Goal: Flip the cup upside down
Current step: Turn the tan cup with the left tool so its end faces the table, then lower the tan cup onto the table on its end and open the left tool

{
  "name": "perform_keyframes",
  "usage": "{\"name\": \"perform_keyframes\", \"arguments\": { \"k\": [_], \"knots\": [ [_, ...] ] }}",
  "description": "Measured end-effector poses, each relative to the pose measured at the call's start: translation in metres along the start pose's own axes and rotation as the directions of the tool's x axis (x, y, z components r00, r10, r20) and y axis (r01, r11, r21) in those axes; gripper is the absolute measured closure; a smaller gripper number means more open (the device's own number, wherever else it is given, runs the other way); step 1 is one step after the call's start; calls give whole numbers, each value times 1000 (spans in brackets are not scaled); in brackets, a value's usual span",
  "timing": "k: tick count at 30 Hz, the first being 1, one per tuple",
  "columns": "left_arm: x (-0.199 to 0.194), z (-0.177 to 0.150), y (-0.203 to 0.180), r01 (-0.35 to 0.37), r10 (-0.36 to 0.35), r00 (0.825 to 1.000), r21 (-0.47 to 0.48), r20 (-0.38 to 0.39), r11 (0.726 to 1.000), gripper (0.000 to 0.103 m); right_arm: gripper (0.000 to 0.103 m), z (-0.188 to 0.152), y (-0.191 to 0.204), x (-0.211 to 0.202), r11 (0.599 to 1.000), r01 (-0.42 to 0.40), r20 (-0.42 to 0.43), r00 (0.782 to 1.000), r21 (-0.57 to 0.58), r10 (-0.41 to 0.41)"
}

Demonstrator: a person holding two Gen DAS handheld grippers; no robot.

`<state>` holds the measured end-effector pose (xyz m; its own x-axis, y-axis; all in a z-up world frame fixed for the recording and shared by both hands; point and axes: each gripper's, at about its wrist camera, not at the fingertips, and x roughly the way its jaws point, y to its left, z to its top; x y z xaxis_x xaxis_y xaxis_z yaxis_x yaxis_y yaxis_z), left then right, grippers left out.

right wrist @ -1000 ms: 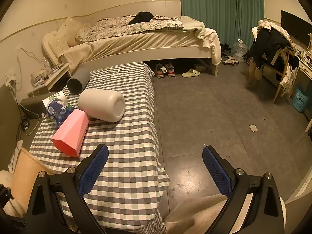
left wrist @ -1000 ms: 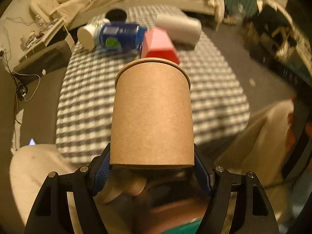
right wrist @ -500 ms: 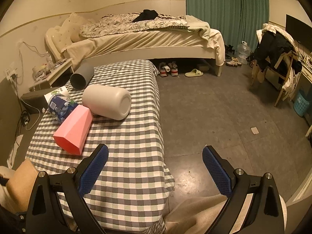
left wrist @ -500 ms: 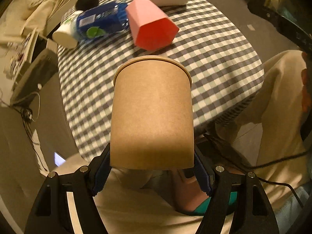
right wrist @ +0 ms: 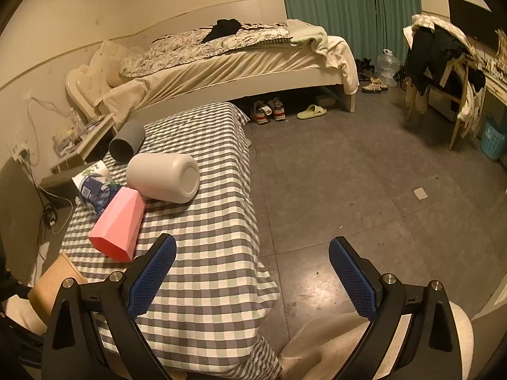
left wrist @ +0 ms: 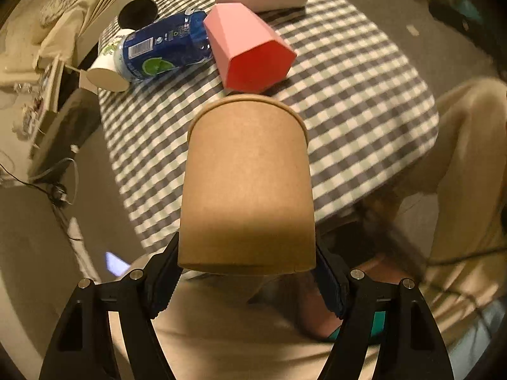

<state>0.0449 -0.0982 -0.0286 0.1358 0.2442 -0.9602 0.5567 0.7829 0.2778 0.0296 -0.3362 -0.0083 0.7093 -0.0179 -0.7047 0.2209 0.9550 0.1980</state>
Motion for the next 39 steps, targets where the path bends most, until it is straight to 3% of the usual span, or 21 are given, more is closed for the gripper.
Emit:
{"name": "perform_keyframes", "arguments": {
  "k": [6,11,16,21,26,30,32,33,35,37,39],
  "knots": [
    [1,0,6,-60,75,990,125,-117,990,26,6,1,7,2,1000,-28,-9,1000,-5,28],
    [7,15,-1,-86,127,977,232,-169,969,26,6,1,10,6,999,-37,-22,999,-12,36],
    [-2,35,-8,-96,124,988,250,-96,963,26,6,1,0,9,999,-41,-34,999,24,42],
    [-3,32,4,-72,82,995,173,-53,982,26,6,1,-10,11,998,-37,-44,998,51,39],
    [-16,23,18,-42,38,994,34,107,999,27,6,1,-11,12,997,-37,-50,998,61,40],
    [-24,18,31,29,22,954,-165,299,986,27,6,0,-5,12,999,-35,-48,998,37,37],
    [-18,14,35,97,14,926,-273,378,957,27,6,0,0,13,999,-32,-46,998,19,33],
    [-9,11,37,133,19,914,-343,405,930,27,6,0,2,13,1000,-29,-44,999,12,30],
    [3,8,35,178,18,903,-413,428,893,27,6,-1,5,13,1000,-24,-42,999,1,24],
    [2,3,32,195,61,868,-451,493,871,27,6,-2,8,14,1000,-18,-42,999,-12,18],
    [1,1,28,188,94,847,-461,523,867,27,6,-3,12,13,1000,-11,-40,999,-29,10]
  ]
}}
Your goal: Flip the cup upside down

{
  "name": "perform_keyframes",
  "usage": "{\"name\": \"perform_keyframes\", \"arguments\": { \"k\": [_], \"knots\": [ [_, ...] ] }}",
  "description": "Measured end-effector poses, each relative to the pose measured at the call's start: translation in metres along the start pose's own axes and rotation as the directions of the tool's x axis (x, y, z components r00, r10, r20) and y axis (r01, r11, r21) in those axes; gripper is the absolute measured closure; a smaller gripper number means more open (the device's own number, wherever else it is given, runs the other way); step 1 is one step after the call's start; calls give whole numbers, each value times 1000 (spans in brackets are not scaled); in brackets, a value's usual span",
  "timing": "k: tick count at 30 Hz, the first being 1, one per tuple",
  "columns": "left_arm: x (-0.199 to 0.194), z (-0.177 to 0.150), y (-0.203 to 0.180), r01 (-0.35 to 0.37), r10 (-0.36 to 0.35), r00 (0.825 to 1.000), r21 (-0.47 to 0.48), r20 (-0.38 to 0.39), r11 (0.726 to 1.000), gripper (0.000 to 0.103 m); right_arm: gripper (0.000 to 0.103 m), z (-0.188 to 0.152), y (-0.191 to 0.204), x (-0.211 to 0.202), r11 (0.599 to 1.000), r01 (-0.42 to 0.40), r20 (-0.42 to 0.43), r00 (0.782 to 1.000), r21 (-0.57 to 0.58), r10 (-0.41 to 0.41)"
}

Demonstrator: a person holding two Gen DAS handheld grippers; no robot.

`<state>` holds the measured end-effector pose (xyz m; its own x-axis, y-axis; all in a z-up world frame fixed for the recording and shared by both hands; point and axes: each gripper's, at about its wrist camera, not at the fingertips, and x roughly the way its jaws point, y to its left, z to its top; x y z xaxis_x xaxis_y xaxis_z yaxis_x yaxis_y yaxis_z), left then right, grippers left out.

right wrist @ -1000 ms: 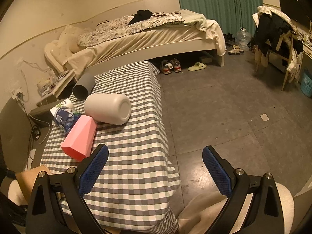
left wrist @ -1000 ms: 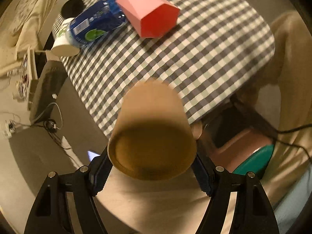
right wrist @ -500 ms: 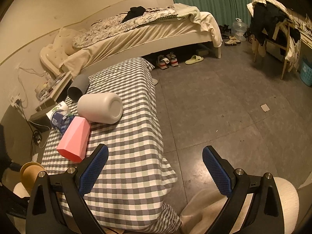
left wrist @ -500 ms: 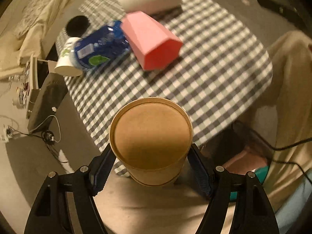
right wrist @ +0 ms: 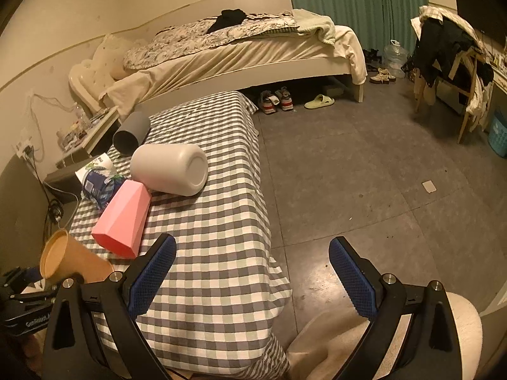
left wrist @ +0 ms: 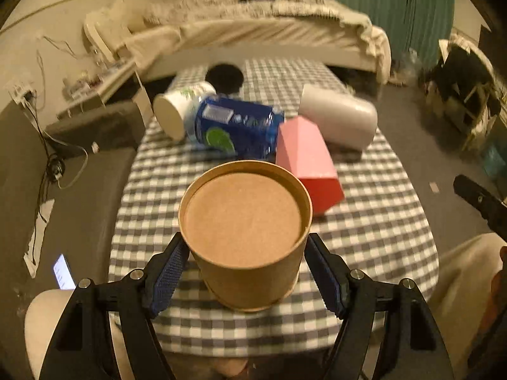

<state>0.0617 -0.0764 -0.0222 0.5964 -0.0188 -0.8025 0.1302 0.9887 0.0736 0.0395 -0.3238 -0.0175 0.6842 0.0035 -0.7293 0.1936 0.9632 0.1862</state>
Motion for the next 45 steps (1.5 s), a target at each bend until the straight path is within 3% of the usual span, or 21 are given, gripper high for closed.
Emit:
{"name": "perform_keyframes", "arguments": {
  "k": [10,16,27,33,45],
  "knots": [
    [-15,-10,-2,23,-23,996,2,85,1000,21,6,-2,13,-6,999,4,33,999,-50,-3],
    [-33,-14,13,67,-59,991,-61,116,996,17,6,-5,23,-18,996,-5,79,997,-86,12],
    [-77,-41,53,76,-50,964,-91,260,993,11,6,-27,63,-59,983,-70,169,981,-167,99],
    [-78,-52,66,86,-54,960,-105,274,991,2,0,-44,90,-58,971,-98,134,982,-220,130],
    [-70,-58,85,77,-31,967,-173,254,982,0,0,-60,117,-43,944,-85,94,988,-318,121]
  ]
}}
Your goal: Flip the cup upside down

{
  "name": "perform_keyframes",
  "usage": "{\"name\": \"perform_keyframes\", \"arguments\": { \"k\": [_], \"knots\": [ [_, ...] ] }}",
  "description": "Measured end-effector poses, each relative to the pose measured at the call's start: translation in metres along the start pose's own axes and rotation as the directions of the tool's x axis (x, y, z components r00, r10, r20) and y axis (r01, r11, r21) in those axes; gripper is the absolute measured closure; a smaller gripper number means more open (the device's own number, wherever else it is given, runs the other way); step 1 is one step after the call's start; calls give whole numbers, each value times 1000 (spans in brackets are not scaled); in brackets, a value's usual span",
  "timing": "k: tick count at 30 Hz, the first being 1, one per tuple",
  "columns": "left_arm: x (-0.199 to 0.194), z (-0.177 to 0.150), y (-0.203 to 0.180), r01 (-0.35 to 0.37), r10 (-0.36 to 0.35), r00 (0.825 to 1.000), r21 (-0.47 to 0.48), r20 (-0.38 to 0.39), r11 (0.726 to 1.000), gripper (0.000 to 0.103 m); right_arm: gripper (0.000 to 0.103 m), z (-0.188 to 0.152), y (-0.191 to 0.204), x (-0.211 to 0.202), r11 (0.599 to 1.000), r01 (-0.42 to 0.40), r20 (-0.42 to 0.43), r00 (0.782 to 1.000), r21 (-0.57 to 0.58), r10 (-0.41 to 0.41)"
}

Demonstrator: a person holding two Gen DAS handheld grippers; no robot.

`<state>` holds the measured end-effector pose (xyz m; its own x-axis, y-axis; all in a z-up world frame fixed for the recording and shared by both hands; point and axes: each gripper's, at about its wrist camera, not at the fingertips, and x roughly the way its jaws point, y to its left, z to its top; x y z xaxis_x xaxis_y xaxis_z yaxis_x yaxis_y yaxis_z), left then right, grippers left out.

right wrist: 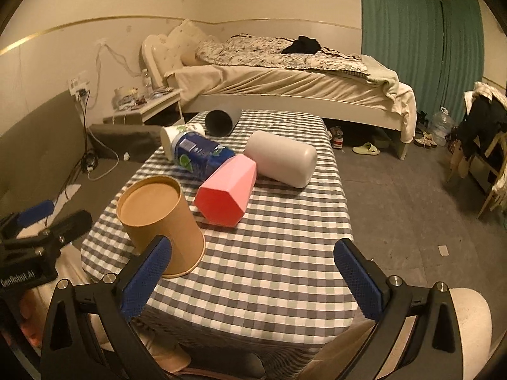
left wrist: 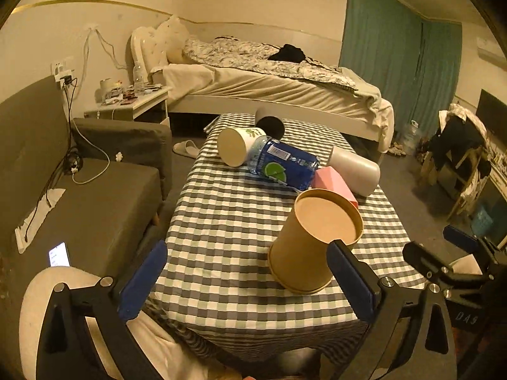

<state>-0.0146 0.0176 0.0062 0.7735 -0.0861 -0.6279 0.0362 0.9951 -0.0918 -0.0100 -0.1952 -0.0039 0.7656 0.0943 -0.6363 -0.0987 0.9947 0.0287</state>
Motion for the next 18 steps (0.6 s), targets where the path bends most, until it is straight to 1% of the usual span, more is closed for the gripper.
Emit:
{"name": "perform_keyframes", "arguments": {
  "k": [6,18],
  "knots": [
    [0,0,0,-2,2,1000,0,-2,1000,0,0,-2,5,3,1000,6,-6,1000,-23,-7],
    [3,-3,1,-9,9,1000,2,-5,1000,0,0,-1,2,5,1000,11,-13,1000,-13,-11]
  ]
}}
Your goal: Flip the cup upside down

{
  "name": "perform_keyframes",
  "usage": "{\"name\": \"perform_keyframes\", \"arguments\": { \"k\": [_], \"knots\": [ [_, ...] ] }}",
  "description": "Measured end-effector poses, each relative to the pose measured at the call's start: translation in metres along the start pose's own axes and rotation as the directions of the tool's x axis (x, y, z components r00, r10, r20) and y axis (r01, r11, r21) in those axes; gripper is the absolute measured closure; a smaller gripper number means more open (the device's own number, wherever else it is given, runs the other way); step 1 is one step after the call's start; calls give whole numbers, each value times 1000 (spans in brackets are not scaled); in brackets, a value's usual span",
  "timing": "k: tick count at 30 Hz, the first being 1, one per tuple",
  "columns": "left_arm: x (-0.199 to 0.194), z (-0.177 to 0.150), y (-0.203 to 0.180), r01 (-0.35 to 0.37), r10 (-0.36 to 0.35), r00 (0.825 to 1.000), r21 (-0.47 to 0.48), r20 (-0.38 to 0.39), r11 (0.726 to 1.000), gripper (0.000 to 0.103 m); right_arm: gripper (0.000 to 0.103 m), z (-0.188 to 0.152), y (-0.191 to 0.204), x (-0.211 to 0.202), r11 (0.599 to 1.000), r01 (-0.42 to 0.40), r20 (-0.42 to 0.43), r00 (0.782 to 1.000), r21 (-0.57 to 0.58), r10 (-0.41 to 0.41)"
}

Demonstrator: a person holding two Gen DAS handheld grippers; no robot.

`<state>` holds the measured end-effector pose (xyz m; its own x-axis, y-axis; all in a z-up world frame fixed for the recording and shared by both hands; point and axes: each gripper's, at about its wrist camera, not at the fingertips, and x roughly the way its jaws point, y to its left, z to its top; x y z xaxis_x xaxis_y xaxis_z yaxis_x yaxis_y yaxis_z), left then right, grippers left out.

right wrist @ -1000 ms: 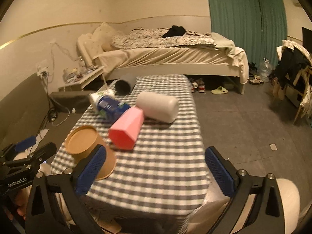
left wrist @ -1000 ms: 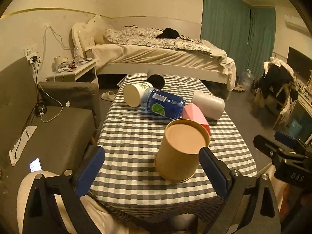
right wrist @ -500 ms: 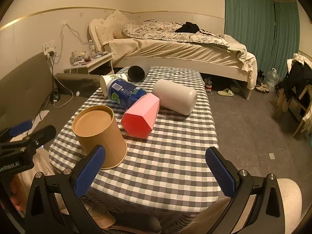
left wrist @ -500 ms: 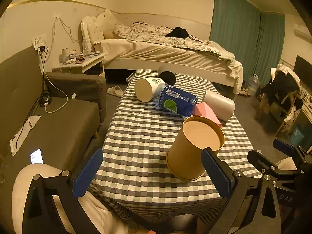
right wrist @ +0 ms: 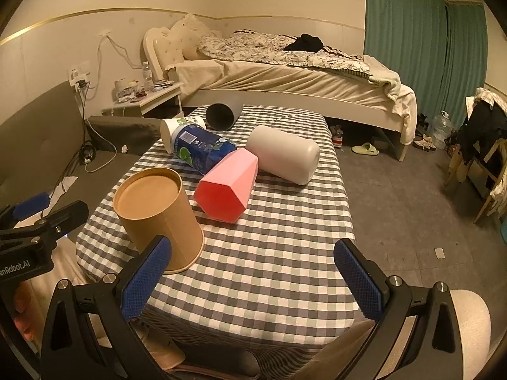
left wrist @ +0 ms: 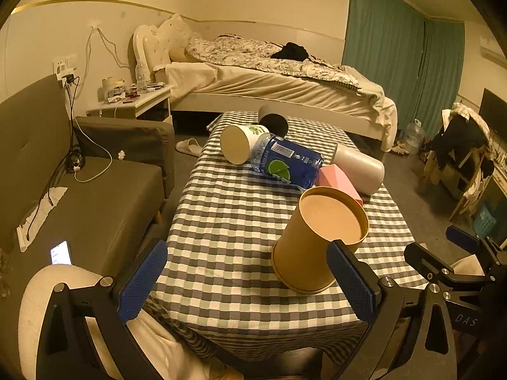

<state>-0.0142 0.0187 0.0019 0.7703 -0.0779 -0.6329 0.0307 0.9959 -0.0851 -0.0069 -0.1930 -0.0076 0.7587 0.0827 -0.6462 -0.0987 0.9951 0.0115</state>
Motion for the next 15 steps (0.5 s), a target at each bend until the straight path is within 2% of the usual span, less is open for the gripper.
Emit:
{"name": "perform_keyframes", "arguments": {
  "k": [15],
  "knots": [
    [0,0,1,-2,2,1000,-1,0,1000,0,0,-1,-1,2,1000,3,-4,1000,-1,-3]
  ]
}}
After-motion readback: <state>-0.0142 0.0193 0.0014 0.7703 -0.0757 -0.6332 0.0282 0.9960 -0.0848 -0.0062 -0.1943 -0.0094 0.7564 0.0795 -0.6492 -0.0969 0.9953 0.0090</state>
